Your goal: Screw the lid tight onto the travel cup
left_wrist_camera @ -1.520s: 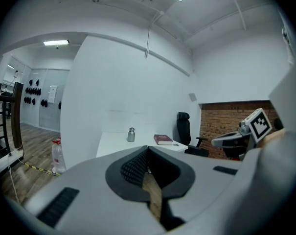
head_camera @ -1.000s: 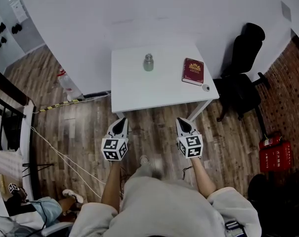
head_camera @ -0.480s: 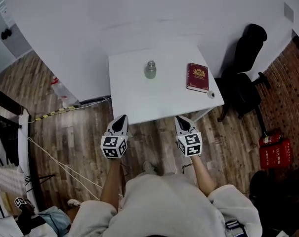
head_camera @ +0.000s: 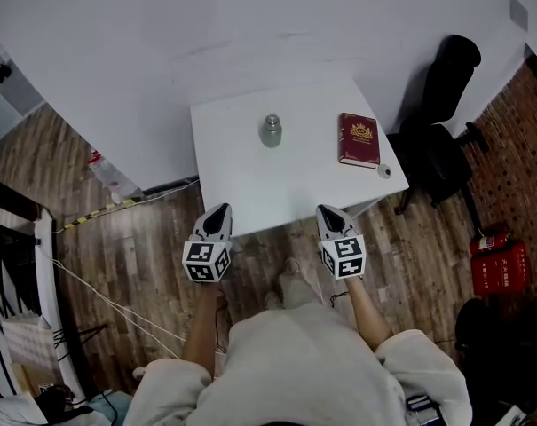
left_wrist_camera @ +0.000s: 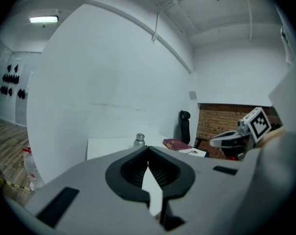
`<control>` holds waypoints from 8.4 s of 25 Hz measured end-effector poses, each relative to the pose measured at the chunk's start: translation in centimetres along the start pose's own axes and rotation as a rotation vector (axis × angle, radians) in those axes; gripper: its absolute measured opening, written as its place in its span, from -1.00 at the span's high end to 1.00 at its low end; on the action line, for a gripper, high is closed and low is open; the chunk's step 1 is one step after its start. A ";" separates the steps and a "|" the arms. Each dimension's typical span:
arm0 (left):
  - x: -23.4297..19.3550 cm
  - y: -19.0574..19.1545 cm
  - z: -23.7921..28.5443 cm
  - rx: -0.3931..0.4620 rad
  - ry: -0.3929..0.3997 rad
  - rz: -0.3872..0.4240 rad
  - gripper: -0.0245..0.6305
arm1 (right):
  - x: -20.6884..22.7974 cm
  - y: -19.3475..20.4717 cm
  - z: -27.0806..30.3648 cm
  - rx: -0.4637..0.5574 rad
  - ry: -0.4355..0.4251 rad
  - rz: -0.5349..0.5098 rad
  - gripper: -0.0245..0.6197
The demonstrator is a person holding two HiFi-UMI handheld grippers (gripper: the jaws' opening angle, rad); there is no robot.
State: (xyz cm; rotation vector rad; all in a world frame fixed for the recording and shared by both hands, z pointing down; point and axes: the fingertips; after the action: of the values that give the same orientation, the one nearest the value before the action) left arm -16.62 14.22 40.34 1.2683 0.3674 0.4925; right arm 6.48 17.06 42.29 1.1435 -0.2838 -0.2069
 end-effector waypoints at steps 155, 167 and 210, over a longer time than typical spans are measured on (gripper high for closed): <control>-3.4 6.2 41.0 0.003 0.491 0.128 -0.11 | 4.0 -6.7 40.8 0.055 -0.357 -0.092 0.09; -3.5 6.2 41.0 0.017 0.495 0.124 -0.11 | 2.7 -6.4 40.1 -0.011 -0.633 -0.152 -0.21; -3.4 6.2 41.0 0.027 0.495 0.120 -0.11 | 3.7 -7.4 40.0 0.101 -0.444 -0.058 0.12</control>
State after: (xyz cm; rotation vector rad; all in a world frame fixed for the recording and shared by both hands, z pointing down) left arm 0.97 -19.60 57.06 1.1903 0.7165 0.9111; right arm -3.21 -21.62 51.32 1.1991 -0.6595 -0.5046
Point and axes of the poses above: the fingertips, and each gripper's own axes: z forward along the fingers, x to its right, y out of its underside, and after that the axes turned 9 degrees about z, right-handed
